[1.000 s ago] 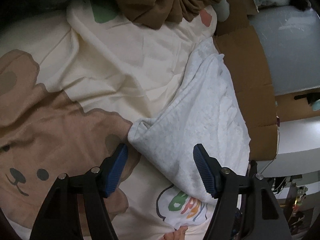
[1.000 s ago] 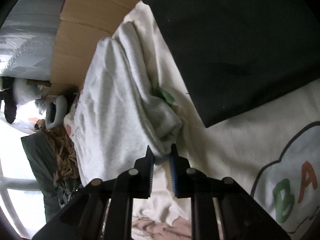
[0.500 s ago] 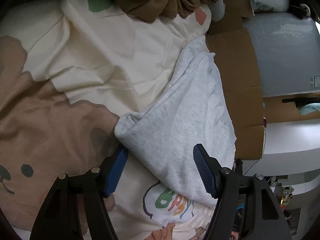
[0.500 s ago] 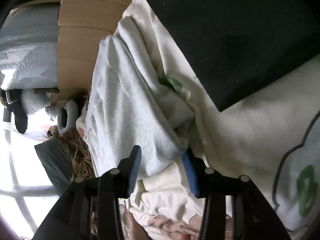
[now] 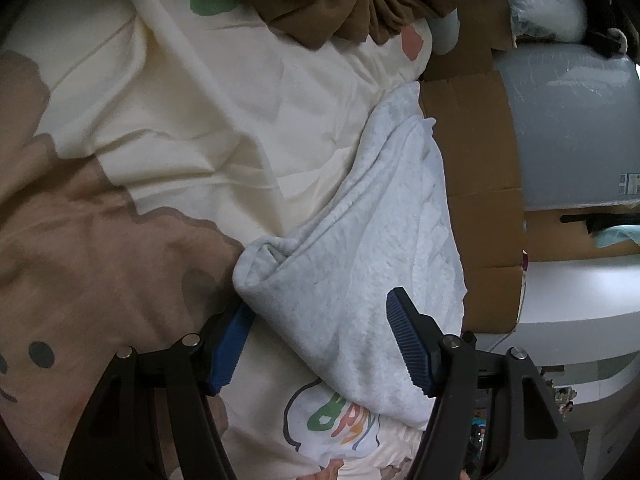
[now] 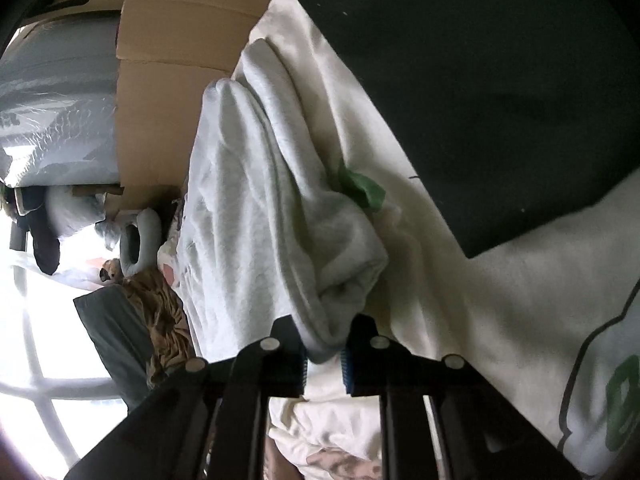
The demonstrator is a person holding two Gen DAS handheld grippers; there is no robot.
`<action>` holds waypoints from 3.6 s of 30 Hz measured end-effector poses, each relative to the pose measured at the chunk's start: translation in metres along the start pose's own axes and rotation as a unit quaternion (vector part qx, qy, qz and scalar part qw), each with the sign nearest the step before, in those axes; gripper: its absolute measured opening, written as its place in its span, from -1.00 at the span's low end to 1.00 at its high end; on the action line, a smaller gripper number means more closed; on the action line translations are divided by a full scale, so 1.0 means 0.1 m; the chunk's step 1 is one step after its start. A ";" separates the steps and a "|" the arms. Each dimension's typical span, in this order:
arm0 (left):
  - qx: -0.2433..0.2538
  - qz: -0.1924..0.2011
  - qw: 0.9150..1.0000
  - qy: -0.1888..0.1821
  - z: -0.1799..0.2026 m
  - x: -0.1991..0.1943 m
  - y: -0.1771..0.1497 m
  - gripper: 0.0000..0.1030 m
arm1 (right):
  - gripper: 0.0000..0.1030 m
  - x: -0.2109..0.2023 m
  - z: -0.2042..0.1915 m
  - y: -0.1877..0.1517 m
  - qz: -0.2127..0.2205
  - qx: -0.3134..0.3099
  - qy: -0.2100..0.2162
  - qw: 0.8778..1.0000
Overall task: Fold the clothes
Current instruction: 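Close both tools on the folded sweatshirt's edge, then lift the gripped edge of the folded sweatshirt with both tools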
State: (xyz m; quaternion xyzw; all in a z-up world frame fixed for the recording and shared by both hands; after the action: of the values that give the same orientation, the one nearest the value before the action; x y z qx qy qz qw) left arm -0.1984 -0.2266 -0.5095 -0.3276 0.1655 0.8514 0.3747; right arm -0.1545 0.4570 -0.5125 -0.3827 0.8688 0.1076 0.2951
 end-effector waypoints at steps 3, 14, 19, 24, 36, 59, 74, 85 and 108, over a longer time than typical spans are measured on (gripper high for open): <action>0.003 0.001 1.000 -0.003 -0.01 0.00 -0.02 0.33 | -0.79 -0.02 -0.07 0.02 0.004 0.004 0.009 1.000; 0.018 0.018 1.000 0.003 -0.01 -0.01 0.04 -0.53 | -0.79 0.00 -0.13 0.04 0.003 0.000 0.011 1.000; 0.022 0.023 0.999 -0.006 0.04 -0.07 0.05 -0.71 | -0.81 -0.05 -0.13 0.08 0.010 0.000 0.019 1.000; 0.003 0.017 1.000 0.005 0.13 -0.14 0.04 -0.83 | -0.83 -0.10 -0.17 0.07 0.011 -0.009 0.005 1.000; 0.010 0.014 0.999 0.034 0.42 -0.38 0.13 -0.89 | -0.85 -0.25 -0.34 0.06 0.008 -0.008 -0.025 1.000; 0.020 -0.008 0.998 0.066 0.44 -1.05 -0.17 -0.91 | -0.86 -0.68 -0.47 -0.44 -0.012 -0.018 -0.034 0.999; 0.030 -0.053 0.993 0.101 0.45 -1.40 -0.57 -0.91 | -0.86 -0.97 -0.46 -0.69 -0.039 -0.049 -0.039 0.997; 0.024 -0.071 0.991 0.111 0.28 -1.31 -0.64 -0.91 | -0.86 -0.96 -0.29 -0.73 -0.062 -0.056 -0.051 0.995; 0.015 -0.078 0.996 0.047 -0.04 -1.33 -0.75 -0.91 | -0.86 -0.80 -0.13 -0.73 -0.111 -0.061 -0.134 0.983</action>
State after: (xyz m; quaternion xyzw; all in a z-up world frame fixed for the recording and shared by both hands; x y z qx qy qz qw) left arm -0.0733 -0.2489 -0.4247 -0.3734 0.1697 0.8007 0.4366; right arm -0.0646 0.4498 -0.4516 -0.4762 0.7651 0.1773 0.3955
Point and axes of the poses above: each gripper's, at about its wrist camera, not at the fingertips, and x roughly the way its jaws point, z to its right, y to its top, the point moved 4 cm from there along x, roughly the way its jaws point, and after that the axes turned 5 degrees about y, right-handed, at the moved point
